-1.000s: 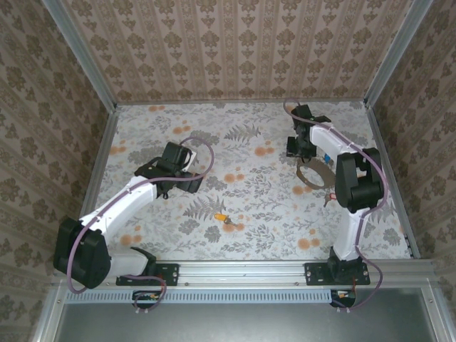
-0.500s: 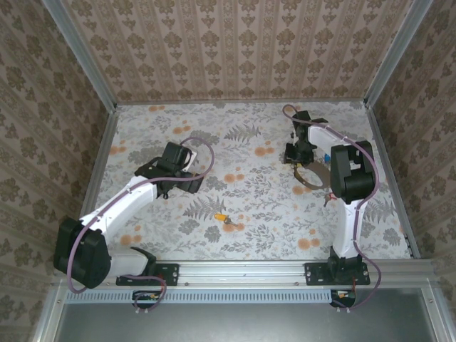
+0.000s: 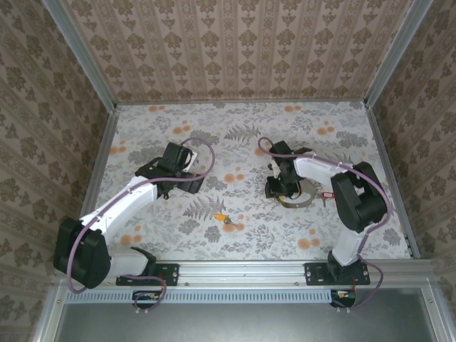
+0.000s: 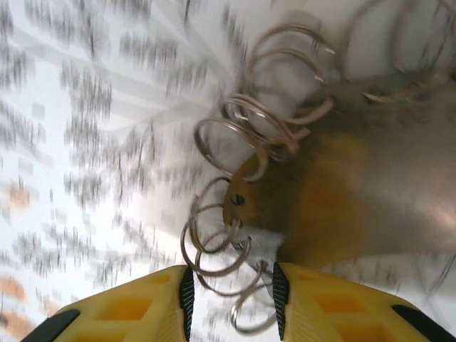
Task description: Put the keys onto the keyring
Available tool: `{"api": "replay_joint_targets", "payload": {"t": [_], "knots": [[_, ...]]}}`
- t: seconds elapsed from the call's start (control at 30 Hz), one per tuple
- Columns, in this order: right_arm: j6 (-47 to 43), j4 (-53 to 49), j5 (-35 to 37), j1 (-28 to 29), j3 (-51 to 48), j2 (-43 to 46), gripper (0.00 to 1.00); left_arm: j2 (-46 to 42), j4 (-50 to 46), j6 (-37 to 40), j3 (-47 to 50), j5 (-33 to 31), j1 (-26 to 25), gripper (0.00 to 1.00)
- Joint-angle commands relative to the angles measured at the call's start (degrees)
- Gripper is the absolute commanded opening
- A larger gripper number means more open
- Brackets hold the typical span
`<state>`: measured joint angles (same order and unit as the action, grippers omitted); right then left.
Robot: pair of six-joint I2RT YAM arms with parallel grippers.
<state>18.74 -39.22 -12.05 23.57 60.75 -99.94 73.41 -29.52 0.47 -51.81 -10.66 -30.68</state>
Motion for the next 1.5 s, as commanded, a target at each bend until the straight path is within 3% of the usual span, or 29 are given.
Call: {"api": "replay_joint_targets", "payload": {"t": [0.0,0.37,0.5,0.63,0.83,1.23,1.47], "knots": [[3.22,-1.2,2.06,-0.28,-3.62,7.53,0.39,0.42,0.07,-0.47,0.58,0.55,-0.83,1.0],[12.9,-3.61,5.77,1.49,-14.48,22.49,0.37,1.47,-0.6,1.55,-0.07,2.32,-3.68,1.0],[10.94,-3.66,8.05,2.79,-13.61,19.32,0.37,0.74,-0.74,2.05,0.0,2.73,-3.69,1.0],[11.2,0.38,3.7,3.77,-11.36,14.01,0.44,-0.26,0.46,2.59,0.88,5.49,-3.78,1.0],[11.99,1.58,5.78,6.22,-7.49,8.01,0.49,-1.12,1.19,3.3,1.36,9.29,-4.23,1.0],[14.33,-5.85,19.71,6.24,-4.94,5.28,0.37,-2.36,2.5,4.18,2.28,10.7,-4.83,1.0],[14.79,-4.49,17.65,5.99,-5.23,7.93,0.29,-2.65,2.45,4.19,2.08,11.05,-4.83,1.0]]}}
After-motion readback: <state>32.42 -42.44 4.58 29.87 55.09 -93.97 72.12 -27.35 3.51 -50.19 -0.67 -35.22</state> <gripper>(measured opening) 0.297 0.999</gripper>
